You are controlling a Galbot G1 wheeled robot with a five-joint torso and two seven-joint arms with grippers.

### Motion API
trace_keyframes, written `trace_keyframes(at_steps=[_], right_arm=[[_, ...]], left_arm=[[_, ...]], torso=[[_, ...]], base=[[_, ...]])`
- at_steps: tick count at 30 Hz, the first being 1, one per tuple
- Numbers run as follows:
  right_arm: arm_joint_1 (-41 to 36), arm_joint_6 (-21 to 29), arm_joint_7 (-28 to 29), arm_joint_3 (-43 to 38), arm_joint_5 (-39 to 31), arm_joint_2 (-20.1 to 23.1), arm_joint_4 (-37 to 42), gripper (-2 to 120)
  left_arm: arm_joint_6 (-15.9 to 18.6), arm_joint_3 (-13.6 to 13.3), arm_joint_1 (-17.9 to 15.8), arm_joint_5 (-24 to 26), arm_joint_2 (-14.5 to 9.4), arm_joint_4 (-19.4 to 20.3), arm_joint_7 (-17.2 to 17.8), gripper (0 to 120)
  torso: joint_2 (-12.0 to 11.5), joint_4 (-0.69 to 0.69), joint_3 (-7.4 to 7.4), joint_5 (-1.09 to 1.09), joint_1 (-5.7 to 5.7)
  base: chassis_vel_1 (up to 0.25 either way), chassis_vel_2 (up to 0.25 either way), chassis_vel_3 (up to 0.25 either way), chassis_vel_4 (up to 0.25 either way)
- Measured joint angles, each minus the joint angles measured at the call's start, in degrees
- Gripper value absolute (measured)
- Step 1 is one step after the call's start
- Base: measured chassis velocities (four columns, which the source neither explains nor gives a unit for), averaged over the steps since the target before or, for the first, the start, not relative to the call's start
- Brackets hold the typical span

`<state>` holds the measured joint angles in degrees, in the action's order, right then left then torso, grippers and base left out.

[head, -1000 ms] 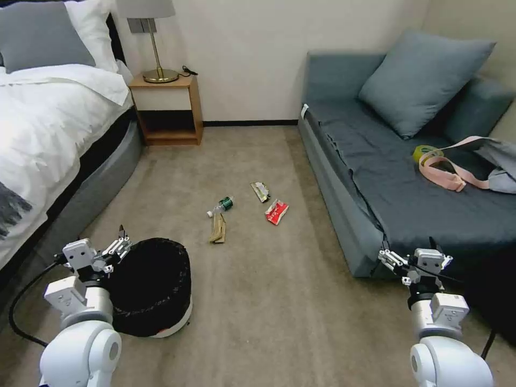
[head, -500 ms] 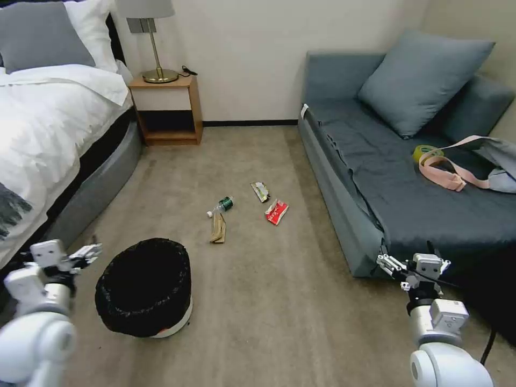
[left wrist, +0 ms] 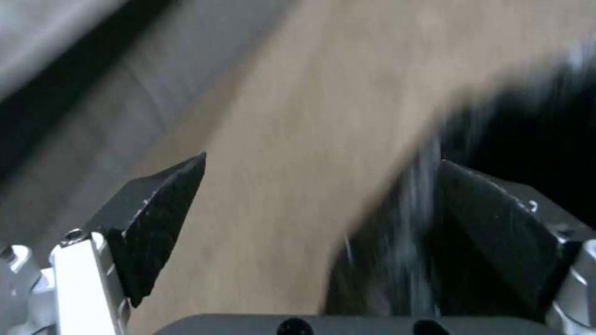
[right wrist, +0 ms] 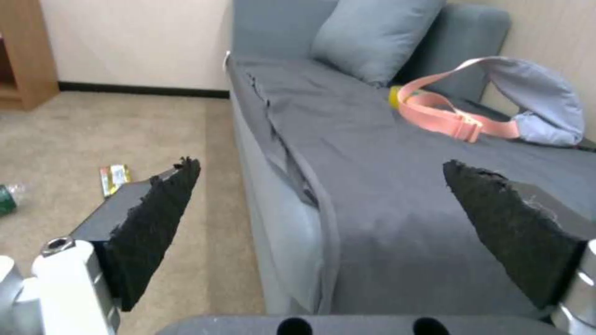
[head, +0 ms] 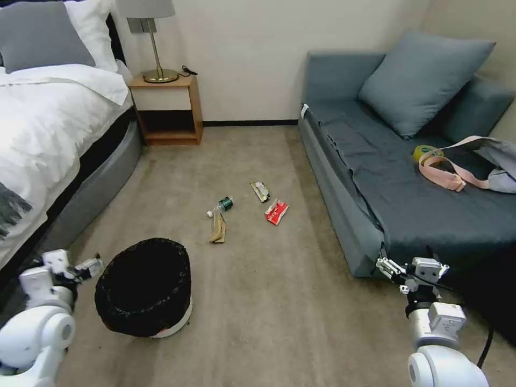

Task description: Pick up the trash bin, then pick up the garbage on the floor and place it into the trash bin.

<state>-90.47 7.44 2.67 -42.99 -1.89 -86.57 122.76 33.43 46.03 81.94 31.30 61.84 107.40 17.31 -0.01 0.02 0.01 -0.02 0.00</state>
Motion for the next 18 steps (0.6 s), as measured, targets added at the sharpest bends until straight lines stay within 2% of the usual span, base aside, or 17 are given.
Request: trace_keyframes(at_steps=[1, 2, 3, 6, 7, 13, 15, 17, 18], right_arm=[[0.09, -0.09, 0.00, 0.07, 0.00, -0.03, -0.16, 100], [0.22, -0.21, 0.00, 0.10, 0.00, -0.07, -0.35, 100], [0.22, -0.21, 0.01, 0.11, -0.07, -0.09, -0.59, 100], [0.40, -0.35, 0.08, 0.00, -0.24, -0.03, -0.88, 100], [0.52, -0.43, 0.16, -0.13, -0.41, 0.02, -1.18, 100], [0.70, -0.81, 0.44, -0.51, -0.54, 0.05, -1.93, 100], [0.70, -1.01, 0.56, -0.59, -0.54, 0.00, -2.27, 100], [0.69, -1.15, 0.62, -0.71, -0.54, -0.04, -2.48, 100], [0.69, -1.15, 0.62, -0.71, -0.54, -0.04, -2.48, 100]], left_arm=[[-0.06, -0.51, 0.10, -1.18, 0.18, -0.03, -0.91, 100], [-0.01, -0.97, 0.25, -1.78, 0.32, 0.47, -1.12, 100], [0.29, -1.54, 0.29, -1.80, 0.50, 0.78, -1.13, 100], [0.41, -2.35, 0.19, -2.46, 0.81, 0.28, -1.44, 100], [0.42, -2.84, 0.06, -2.96, 1.14, -0.38, -1.47, 100], [0.50, -3.28, 0.03, -3.19, 1.84, -0.97, -1.49, 99], [0.51, -3.29, -0.01, -3.21, 1.90, -1.16, -1.47, 93], [0.51, -3.24, -0.08, -3.16, 1.86, -1.26, -1.46, 82], [0.51, -3.24, -0.08, -3.16, 1.86, -1.26, -1.46, 82]], torso=[[0.00, -0.01, -0.01, -0.09, 0.00], [0.01, 0.00, -0.01, 0.06, 0.00], [0.01, -0.02, -0.01, 0.10, 0.00], [0.00, -0.02, -0.01, -0.02, 0.00], [0.01, -0.02, -0.01, 0.05, 0.00], [0.01, -0.02, -0.01, 0.03, 0.00], [0.01, -0.02, -0.01, 0.02, 0.00], [0.01, -0.02, -0.01, 0.03, 0.00], [0.01, -0.02, -0.01, 0.03, 0.00]], base=[[0.000, 0.000, 0.000, 0.000], [0.000, 0.000, 0.000, 0.000], [0.000, 0.000, 0.000, 0.000], [0.000, 0.000, 0.000, 0.000], [0.000, 0.000, 0.000, 0.000], [0.000, 0.000, 0.000, 0.000], [0.000, 0.000, 0.000, 0.000], [0.000, 0.000, 0.000, 0.000], [0.000, 0.000, 0.000, 0.000]])
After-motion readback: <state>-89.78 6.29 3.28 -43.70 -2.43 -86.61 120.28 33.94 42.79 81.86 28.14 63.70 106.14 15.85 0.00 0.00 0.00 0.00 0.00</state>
